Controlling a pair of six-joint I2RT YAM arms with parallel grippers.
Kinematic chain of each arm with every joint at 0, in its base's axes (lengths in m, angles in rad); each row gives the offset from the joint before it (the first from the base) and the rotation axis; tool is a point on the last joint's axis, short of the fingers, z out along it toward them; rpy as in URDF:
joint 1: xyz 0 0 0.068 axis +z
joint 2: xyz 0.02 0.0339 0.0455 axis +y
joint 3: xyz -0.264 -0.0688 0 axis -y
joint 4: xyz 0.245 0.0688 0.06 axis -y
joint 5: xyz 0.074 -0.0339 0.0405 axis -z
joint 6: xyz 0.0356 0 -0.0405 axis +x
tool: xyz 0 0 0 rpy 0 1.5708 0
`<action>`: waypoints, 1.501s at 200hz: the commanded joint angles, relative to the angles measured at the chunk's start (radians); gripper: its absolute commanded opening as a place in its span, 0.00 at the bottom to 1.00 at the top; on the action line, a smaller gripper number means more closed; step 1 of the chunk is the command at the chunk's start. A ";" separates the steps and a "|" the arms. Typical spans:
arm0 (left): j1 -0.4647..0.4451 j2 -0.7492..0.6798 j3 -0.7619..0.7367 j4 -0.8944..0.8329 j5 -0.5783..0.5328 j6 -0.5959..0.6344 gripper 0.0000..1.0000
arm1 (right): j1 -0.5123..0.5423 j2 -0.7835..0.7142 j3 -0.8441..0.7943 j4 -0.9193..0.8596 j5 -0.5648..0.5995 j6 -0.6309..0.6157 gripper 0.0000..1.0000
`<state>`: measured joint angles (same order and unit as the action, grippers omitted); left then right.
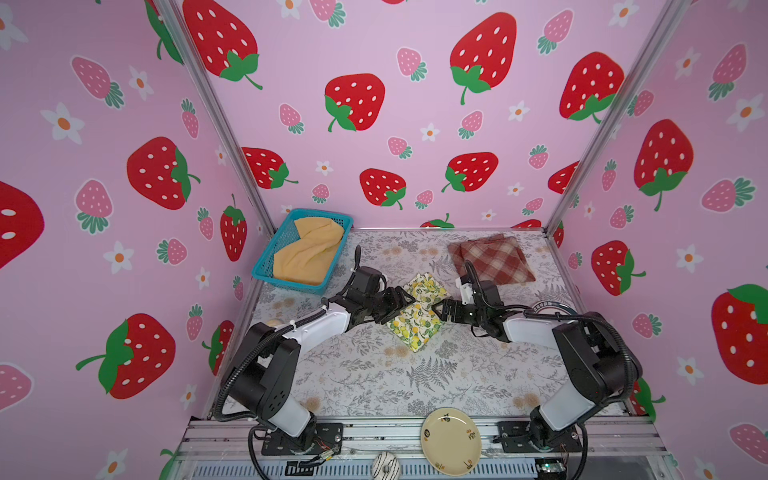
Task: Fold and stack the skirts
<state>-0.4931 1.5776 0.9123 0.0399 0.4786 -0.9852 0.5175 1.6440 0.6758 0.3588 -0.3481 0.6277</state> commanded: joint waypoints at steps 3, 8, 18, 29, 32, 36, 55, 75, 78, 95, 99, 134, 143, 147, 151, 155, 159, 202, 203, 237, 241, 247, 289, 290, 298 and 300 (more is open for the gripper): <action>-0.010 0.007 -0.013 0.044 -0.016 -0.022 0.75 | -0.007 0.018 -0.034 0.055 0.013 0.018 1.00; -0.011 0.010 -0.015 0.047 -0.015 -0.022 0.75 | -0.006 0.020 -0.039 0.061 0.014 0.023 1.00; -0.011 0.018 -0.017 0.051 -0.014 -0.024 0.75 | -0.006 0.025 -0.049 0.076 0.011 0.031 1.00; -0.012 0.027 -0.017 0.055 -0.015 -0.024 0.75 | -0.007 0.029 -0.058 0.088 0.011 0.038 1.00; -0.012 0.030 -0.017 0.056 -0.014 -0.024 0.75 | -0.006 0.030 -0.060 0.090 0.012 0.039 1.00; -0.012 0.034 -0.017 0.058 -0.014 -0.024 0.75 | -0.007 0.030 -0.063 0.092 0.011 0.041 1.00; -0.013 0.052 -0.017 0.066 -0.014 -0.026 0.75 | -0.006 0.029 -0.078 0.101 0.011 0.046 1.00; -0.013 0.079 -0.014 0.071 -0.018 -0.023 0.75 | -0.006 0.031 -0.090 0.107 0.012 0.047 1.00; -0.013 0.083 -0.013 0.072 -0.020 -0.022 0.75 | -0.006 0.032 -0.091 0.107 0.011 0.047 1.00; -0.013 0.109 -0.011 0.078 -0.025 -0.018 0.74 | -0.006 0.024 -0.102 0.114 0.009 0.050 1.00; -0.011 0.115 -0.010 0.080 -0.027 -0.018 0.74 | -0.007 0.021 -0.104 0.114 0.009 0.050 1.00; -0.005 0.175 0.012 0.055 -0.063 0.034 0.74 | -0.006 -0.052 -0.108 0.086 0.005 0.050 1.00; -0.004 0.193 0.024 0.042 -0.068 0.051 0.74 | -0.005 -0.082 -0.103 0.069 0.006 0.044 1.00; -0.003 0.201 0.030 0.038 -0.070 0.057 0.74 | -0.004 -0.096 -0.099 0.059 0.007 0.041 1.00; 0.000 0.208 0.034 0.030 -0.074 0.063 0.74 | -0.003 -0.111 -0.094 0.050 0.009 0.038 1.00; 0.000 0.218 0.038 0.026 -0.075 0.068 0.74 | -0.003 -0.124 -0.089 0.039 0.010 0.033 1.00; 0.002 0.224 0.042 0.025 -0.075 0.072 0.74 | -0.001 -0.137 -0.081 0.029 0.012 0.029 1.00; 0.009 0.286 0.067 0.016 -0.068 0.101 0.73 | 0.007 -0.184 0.013 -0.056 0.025 -0.040 1.00; 0.009 0.287 0.068 0.017 -0.068 0.101 0.73 | 0.007 -0.182 0.016 -0.056 0.025 -0.041 1.00; 0.010 0.307 0.079 0.021 -0.062 0.102 0.73 | 0.007 -0.064 0.074 -0.007 -0.022 -0.035 1.00; 0.010 0.309 0.079 0.020 -0.061 0.102 0.73 | 0.007 -0.048 0.079 0.000 -0.026 -0.032 1.00; 0.009 0.310 0.080 0.020 -0.063 0.102 0.73 | 0.007 -0.026 0.085 0.010 -0.031 -0.027 1.00; 0.020 0.328 0.089 0.015 -0.063 0.106 0.73 | 0.008 0.070 0.059 0.072 -0.014 0.006 1.00; 0.020 0.328 0.090 0.015 -0.063 0.105 0.73 | 0.008 0.070 0.056 0.074 -0.012 0.007 1.00; 0.023 0.334 0.092 0.015 -0.062 0.108 0.73 | 0.009 0.071 0.035 0.088 -0.005 0.013 1.00; 0.024 0.336 0.092 0.015 -0.062 0.109 0.73 | 0.008 0.072 0.031 0.091 -0.003 0.014 1.00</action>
<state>-0.4797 1.8591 0.9955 0.1093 0.4492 -0.8925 0.5217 1.7130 0.7441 0.3893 -0.3668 0.6159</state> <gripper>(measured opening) 0.726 0.995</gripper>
